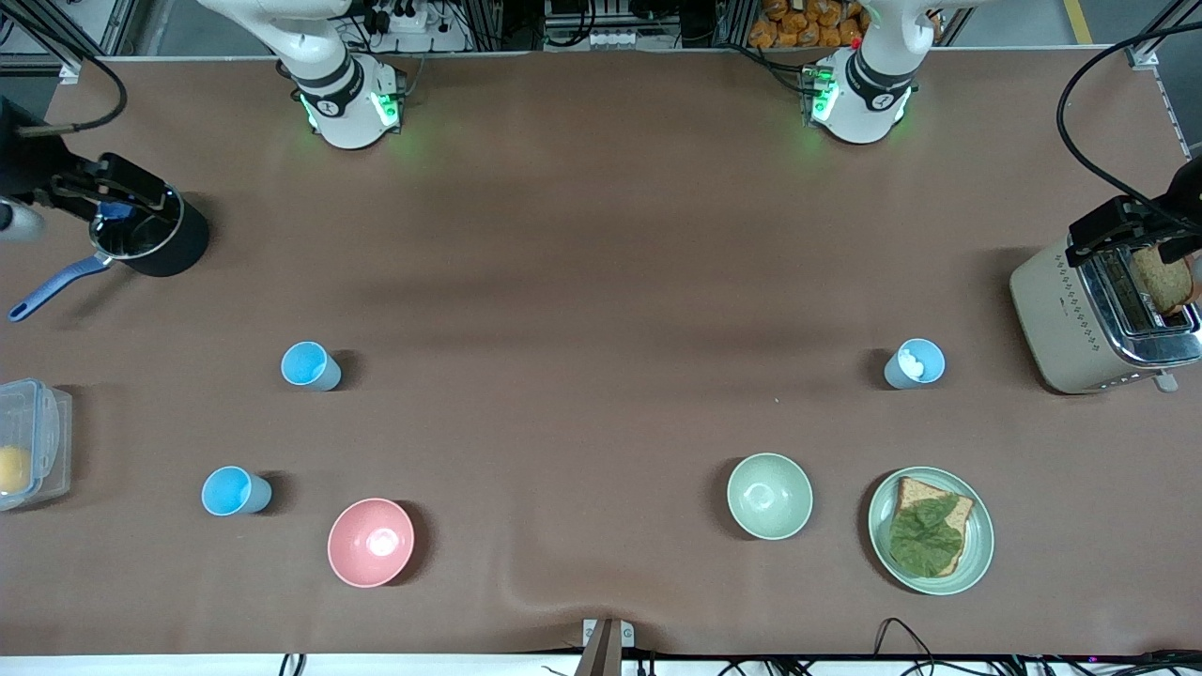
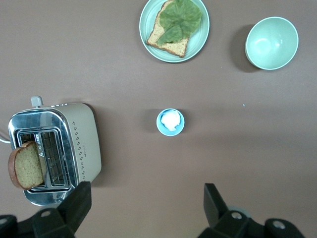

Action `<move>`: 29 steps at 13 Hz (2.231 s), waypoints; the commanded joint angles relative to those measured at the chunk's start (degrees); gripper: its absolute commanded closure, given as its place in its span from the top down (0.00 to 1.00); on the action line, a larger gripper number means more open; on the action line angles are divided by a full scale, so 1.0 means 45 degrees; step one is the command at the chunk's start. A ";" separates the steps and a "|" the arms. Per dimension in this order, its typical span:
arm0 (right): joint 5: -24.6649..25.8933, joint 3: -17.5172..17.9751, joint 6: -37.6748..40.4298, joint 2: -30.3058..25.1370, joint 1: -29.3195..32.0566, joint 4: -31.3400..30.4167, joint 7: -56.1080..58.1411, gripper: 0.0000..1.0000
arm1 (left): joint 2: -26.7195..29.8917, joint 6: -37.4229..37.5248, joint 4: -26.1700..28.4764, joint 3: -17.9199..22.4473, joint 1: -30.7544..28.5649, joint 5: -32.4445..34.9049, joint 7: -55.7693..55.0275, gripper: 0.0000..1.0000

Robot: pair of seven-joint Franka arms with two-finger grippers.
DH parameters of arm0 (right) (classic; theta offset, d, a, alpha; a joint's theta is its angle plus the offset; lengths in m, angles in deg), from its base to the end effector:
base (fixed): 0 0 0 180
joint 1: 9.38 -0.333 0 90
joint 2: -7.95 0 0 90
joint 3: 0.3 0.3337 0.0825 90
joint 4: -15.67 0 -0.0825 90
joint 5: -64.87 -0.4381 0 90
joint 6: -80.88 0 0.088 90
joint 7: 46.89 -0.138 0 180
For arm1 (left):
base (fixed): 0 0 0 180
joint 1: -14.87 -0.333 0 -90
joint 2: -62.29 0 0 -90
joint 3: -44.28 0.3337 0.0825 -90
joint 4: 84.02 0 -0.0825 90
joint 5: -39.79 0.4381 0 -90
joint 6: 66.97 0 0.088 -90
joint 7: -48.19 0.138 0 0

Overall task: Stack blue cups with both arms
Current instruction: 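Reach the left gripper and the right gripper toward two blue cups, then grasp the tissue cup with the left gripper while the right gripper grasps another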

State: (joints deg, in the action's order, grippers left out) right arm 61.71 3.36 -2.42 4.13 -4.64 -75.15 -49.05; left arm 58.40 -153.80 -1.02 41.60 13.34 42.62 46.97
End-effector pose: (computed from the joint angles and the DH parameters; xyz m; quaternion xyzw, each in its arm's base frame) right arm 0.5723 -0.0015 0.6335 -0.9988 0.0261 0.0326 0.0250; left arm 0.6258 -0.0045 0.6286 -0.9997 -0.0020 0.0000 0.0231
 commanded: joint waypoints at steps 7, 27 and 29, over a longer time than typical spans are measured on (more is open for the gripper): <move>0.0234 -0.0051 -0.0199 0.0418 0.0216 0.0629 -0.0283 1.00 | -0.0464 0.0212 -0.0010 0.0166 0.0066 -0.0181 0.0173 1.00; 0.1600 0.0007 -0.8051 0.5770 -0.2928 -0.4232 0.0440 1.00 | -0.2515 -1.1213 0.9172 0.0069 -0.0930 -0.0181 0.0095 0.93; 0.3074 0.0007 -0.8109 0.5634 -0.2928 -0.4914 0.0459 1.00 | -0.2808 -1.1583 0.9171 0.0049 -0.0872 -0.0181 0.0095 0.90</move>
State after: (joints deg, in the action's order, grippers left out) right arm 70.34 3.63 -37.99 31.90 -17.67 -93.42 -47.68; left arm 47.11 -204.40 41.05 42.04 9.12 42.57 47.04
